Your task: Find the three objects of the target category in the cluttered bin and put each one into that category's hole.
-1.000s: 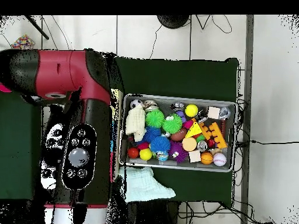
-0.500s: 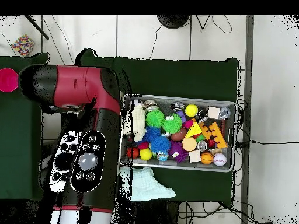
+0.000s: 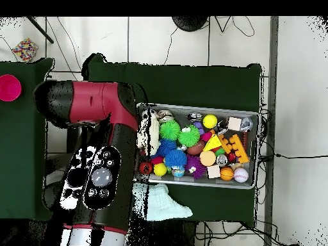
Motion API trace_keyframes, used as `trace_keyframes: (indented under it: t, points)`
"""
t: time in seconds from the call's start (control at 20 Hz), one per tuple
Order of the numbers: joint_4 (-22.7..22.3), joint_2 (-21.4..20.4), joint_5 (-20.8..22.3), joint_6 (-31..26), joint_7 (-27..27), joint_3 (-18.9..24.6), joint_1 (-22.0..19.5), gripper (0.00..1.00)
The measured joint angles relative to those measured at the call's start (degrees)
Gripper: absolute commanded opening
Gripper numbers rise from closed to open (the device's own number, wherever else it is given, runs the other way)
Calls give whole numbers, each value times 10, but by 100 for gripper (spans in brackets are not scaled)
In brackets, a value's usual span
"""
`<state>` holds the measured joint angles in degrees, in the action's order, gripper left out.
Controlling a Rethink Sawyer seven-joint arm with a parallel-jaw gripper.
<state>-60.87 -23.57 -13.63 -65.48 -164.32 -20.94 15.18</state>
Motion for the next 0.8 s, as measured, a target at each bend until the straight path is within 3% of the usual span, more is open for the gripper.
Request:
trace_keyframes:
  t: [0.8]
  points:
    - [-52, 2, -6, 66, 0, 13, -14, 0]
